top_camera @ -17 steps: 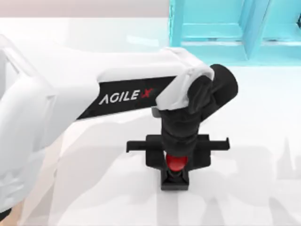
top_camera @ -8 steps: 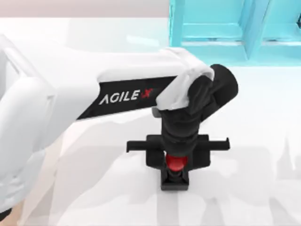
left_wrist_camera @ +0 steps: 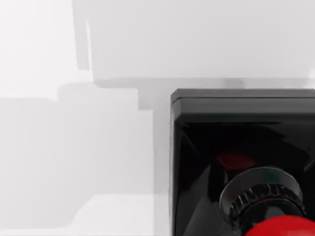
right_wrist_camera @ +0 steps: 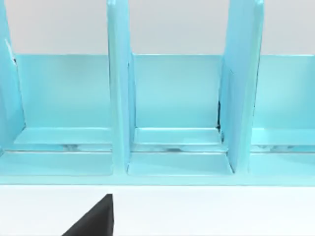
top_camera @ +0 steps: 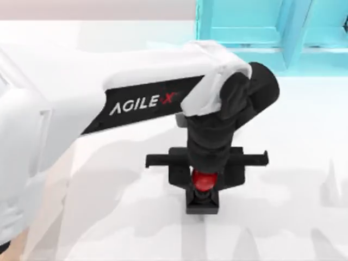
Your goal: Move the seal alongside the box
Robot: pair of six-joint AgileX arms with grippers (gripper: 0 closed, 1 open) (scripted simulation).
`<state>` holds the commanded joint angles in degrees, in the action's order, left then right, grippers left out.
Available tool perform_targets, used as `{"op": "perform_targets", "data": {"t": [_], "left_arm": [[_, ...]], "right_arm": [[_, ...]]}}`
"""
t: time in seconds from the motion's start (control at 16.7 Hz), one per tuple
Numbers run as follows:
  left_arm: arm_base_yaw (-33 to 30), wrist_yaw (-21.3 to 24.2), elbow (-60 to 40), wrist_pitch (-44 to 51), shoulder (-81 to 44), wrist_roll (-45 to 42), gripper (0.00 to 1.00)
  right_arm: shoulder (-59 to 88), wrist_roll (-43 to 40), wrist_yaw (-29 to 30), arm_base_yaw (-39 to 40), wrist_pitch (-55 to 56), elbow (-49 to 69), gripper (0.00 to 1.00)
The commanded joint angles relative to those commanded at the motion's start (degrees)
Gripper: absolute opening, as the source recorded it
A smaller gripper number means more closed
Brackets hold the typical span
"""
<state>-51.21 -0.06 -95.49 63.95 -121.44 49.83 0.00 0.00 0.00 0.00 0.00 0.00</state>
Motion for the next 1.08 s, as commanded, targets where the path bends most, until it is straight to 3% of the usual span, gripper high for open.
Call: {"op": "perform_targets", "data": {"t": [0.24, 0.6, 1.08], "left_arm": [[-0.1, 0.1, -4.0, 5.2, 1.3, -0.1, 0.00], [0.4, 0.0, -3.6, 5.8, 1.6, -0.6, 0.00], [13.9, 0.0, 10.2, 12.9, 22.4, -13.3, 0.00]], "right_arm": [[0.0, 0.0, 0.0, 0.0, 0.0, 0.0, 1.00], [0.0, 0.0, 0.0, 0.0, 0.0, 0.0, 1.00], [0.0, 0.0, 0.0, 0.0, 0.0, 0.0, 1.00]]}}
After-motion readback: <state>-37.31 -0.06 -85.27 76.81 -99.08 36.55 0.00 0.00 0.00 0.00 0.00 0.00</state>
